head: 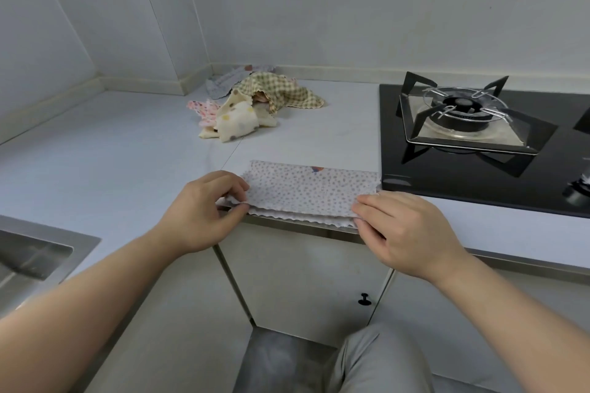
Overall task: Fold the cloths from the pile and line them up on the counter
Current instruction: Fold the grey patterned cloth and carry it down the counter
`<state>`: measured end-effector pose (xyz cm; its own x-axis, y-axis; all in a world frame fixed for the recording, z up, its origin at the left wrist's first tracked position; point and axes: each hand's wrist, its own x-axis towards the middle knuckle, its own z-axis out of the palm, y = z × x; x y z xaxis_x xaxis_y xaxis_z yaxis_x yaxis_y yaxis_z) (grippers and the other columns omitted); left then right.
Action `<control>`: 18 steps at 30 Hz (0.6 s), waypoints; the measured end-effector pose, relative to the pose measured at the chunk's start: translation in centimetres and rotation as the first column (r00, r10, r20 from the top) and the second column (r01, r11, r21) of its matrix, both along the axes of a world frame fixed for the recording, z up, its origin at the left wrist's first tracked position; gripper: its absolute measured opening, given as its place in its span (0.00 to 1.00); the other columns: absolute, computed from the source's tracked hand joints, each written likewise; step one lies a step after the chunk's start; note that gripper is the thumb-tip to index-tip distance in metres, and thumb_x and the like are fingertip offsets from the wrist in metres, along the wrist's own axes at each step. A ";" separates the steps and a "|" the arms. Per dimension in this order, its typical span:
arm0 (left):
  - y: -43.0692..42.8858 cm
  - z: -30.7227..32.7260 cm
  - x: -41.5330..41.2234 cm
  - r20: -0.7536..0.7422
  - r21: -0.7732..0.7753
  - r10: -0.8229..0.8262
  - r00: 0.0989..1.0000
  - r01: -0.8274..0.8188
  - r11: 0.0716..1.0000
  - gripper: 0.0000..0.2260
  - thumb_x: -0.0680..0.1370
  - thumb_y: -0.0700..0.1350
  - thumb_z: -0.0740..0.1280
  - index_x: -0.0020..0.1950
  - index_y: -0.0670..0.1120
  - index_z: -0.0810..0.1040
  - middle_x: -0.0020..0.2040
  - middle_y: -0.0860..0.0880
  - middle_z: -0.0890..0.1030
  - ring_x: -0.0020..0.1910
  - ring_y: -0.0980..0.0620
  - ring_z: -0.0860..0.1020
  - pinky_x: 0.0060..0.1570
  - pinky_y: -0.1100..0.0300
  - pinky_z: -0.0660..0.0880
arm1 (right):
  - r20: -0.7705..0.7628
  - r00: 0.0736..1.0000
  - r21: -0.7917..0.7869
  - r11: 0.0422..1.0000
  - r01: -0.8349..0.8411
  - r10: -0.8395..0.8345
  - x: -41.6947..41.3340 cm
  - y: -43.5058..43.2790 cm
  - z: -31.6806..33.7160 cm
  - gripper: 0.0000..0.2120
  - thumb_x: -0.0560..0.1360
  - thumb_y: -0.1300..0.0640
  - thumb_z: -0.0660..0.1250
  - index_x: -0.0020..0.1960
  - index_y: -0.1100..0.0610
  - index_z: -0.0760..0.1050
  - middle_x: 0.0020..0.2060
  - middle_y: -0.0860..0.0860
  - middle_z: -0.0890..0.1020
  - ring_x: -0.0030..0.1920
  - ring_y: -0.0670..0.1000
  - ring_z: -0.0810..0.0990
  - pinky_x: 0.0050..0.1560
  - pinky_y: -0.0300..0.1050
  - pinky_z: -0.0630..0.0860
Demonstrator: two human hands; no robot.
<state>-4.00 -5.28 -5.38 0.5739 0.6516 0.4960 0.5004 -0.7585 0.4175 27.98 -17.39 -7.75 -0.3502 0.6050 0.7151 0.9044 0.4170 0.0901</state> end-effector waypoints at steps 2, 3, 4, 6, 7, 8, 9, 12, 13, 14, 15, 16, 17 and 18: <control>0.1 -0.2 -0.2 -0.039 0.013 -0.014 0.999 0.015 1.000 0.05 0.73 0.48 0.69 0.44 0.47 0.78 0.51 0.54 0.81 0.52 0.56 0.80 0.50 0.65 0.75 | -0.005 1.000 -0.004 1.000 0.008 -0.008 0.0 0.1 0.0 0.07 0.76 0.59 0.68 0.48 0.60 0.84 0.46 0.54 0.85 0.42 0.58 0.82 0.43 0.53 0.80; 0.1 -0.4 -0.3 -0.061 0.021 -0.020 0.998 0.022 1.000 0.06 0.74 0.50 0.69 0.45 0.48 0.78 0.52 0.54 0.81 0.51 0.56 0.80 0.50 0.65 0.75 | -0.006 1.000 -0.007 1.000 0.010 -0.010 -0.1 0.0 0.0 0.08 0.77 0.59 0.67 0.48 0.60 0.84 0.45 0.54 0.84 0.41 0.58 0.82 0.43 0.53 0.79; 0.1 -0.5 -0.4 -0.080 0.027 -0.023 0.997 0.026 0.999 0.07 0.74 0.51 0.69 0.45 0.48 0.78 0.52 0.54 0.80 0.50 0.56 0.80 0.49 0.64 0.76 | -0.004 1.000 -0.012 1.000 0.010 -0.010 -0.1 0.0 0.0 0.08 0.77 0.58 0.67 0.47 0.61 0.83 0.44 0.54 0.84 0.41 0.58 0.81 0.43 0.53 0.79; -0.1 -0.6 -0.5 -0.108 0.043 -0.017 0.994 0.022 0.999 0.08 0.74 0.53 0.68 0.46 0.49 0.78 0.53 0.55 0.80 0.46 0.58 0.79 0.46 0.62 0.77 | 0.029 0.999 -0.017 1.000 0.021 -0.021 -0.1 -0.2 0.2 0.10 0.78 0.54 0.67 0.46 0.60 0.83 0.43 0.53 0.84 0.40 0.58 0.79 0.41 0.53 0.77; -0.2 -0.5 -0.5 -0.125 0.059 -0.013 0.992 0.021 0.998 0.08 0.74 0.53 0.68 0.45 0.49 0.78 0.53 0.55 0.80 0.45 0.59 0.78 0.45 0.61 0.78 | 0.064 0.997 -0.017 0.999 0.039 -0.038 -0.1 -0.3 0.3 0.12 0.78 0.51 0.67 0.46 0.59 0.83 0.43 0.52 0.84 0.40 0.58 0.79 0.40 0.53 0.75; -0.2 -0.5 -0.5 -0.153 0.093 -0.005 0.988 0.019 0.995 0.09 0.74 0.54 0.68 0.45 0.49 0.79 0.52 0.55 0.80 0.44 0.60 0.77 0.45 0.59 0.77 | 0.096 0.994 -0.018 0.998 0.060 -0.058 -0.2 -0.4 0.5 0.15 0.78 0.47 0.67 0.46 0.58 0.83 0.43 0.51 0.84 0.40 0.57 0.78 0.39 0.52 0.73; -0.3 -0.4 -0.4 -0.195 0.146 0.018 0.981 0.011 0.989 0.09 0.74 0.55 0.68 0.45 0.49 0.79 0.51 0.56 0.81 0.44 0.58 0.76 0.45 0.56 0.76 | 0.114 0.991 -0.019 0.997 0.079 -0.077 -0.1 -0.5 0.6 0.17 0.78 0.44 0.66 0.45 0.57 0.83 0.43 0.49 0.84 0.39 0.56 0.77 0.38 0.52 0.71; -0.8 0.7 0.0 -0.285 0.291 0.149 0.947 -0.063 0.955 0.13 0.75 0.60 0.66 0.47 0.52 0.80 0.50 0.58 0.81 0.46 0.52 0.75 0.46 0.52 0.71 | 0.074 0.986 -0.035 0.988 0.150 -0.147 -0.3 -0.8 1.5 0.22 0.77 0.36 0.64 0.46 0.55 0.85 0.45 0.49 0.83 0.42 0.55 0.75 0.41 0.50 0.67; -1.2 1.3 0.5 -0.281 0.322 0.167 0.945 -0.071 0.944 0.14 0.76 0.60 0.64 0.49 0.51 0.80 0.52 0.57 0.81 0.49 0.50 0.75 0.48 0.52 0.70 | 0.050 0.981 -0.027 0.982 0.187 -0.186 -0.7 -0.7 2.0 0.23 0.77 0.36 0.63 0.48 0.54 0.85 0.48 0.50 0.83 0.44 0.56 0.76 0.44 0.50 0.67; -1.5 1.7 1.4 -0.269 0.344 0.160 0.950 -0.061 0.937 0.14 0.78 0.59 0.62 0.53 0.50 0.80 0.55 0.56 0.81 0.53 0.49 0.76 0.51 0.52 0.70 | 0.022 0.975 -0.021 0.974 0.224 -0.223 -1.4 -0.4 2.5 0.22 0.78 0.38 0.63 0.50 0.55 0.84 0.51 0.51 0.83 0.47 0.57 0.77 0.46 0.51 0.67; -1.8 2.1 2.7 -0.263 0.347 0.143 0.954 -0.045 0.937 0.15 0.79 0.56 0.60 0.57 0.49 0.80 0.58 0.54 0.81 0.58 0.48 0.76 0.55 0.52 0.70 | -0.001 0.967 -0.028 0.967 0.254 -0.254 -2.3 0.2 3.1 0.20 0.79 0.41 0.62 0.54 0.55 0.84 0.54 0.52 0.82 0.50 0.57 0.78 0.48 0.51 0.69; -1.9 2.4 4.3 -0.266 0.320 0.119 0.956 -0.029 0.947 0.17 0.81 0.54 0.58 0.61 0.48 0.80 0.63 0.52 0.80 0.63 0.48 0.75 0.61 0.51 0.70 | -0.012 0.961 -0.089 0.957 0.275 -0.277 -3.5 1.2 3.8 0.20 0.80 0.44 0.60 0.58 0.56 0.82 0.57 0.53 0.82 0.54 0.58 0.79 0.51 0.52 0.71; -1.8 2.4 5.9 -0.284 0.256 0.096 0.954 -0.021 0.966 0.19 0.82 0.52 0.56 0.66 0.46 0.77 0.68 0.49 0.77 0.68 0.47 0.72 0.67 0.51 0.68 | -0.019 0.955 -0.207 0.935 0.287 -0.297 -4.6 2.3 4.4 0.21 0.81 0.46 0.57 0.63 0.57 0.79 0.61 0.53 0.81 0.59 0.58 0.78 0.56 0.52 0.73; -1.4 2.1 7.5 -0.309 0.168 0.075 0.948 -0.023 0.986 0.20 0.83 0.50 0.54 0.71 0.44 0.74 0.72 0.47 0.73 0.73 0.46 0.68 0.72 0.51 0.64 | -0.023 0.947 -0.353 0.889 0.291 -0.319 -5.5 3.5 4.7 0.23 0.82 0.48 0.54 0.69 0.58 0.74 0.68 0.53 0.77 0.66 0.57 0.75 0.63 0.52 0.72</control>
<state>3.53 -6.67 -3.28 0.6863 0.6096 0.3968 0.6241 -0.7737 0.1091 22.44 -13.85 -3.10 -0.0607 0.8839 0.4637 0.9902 0.1119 -0.0837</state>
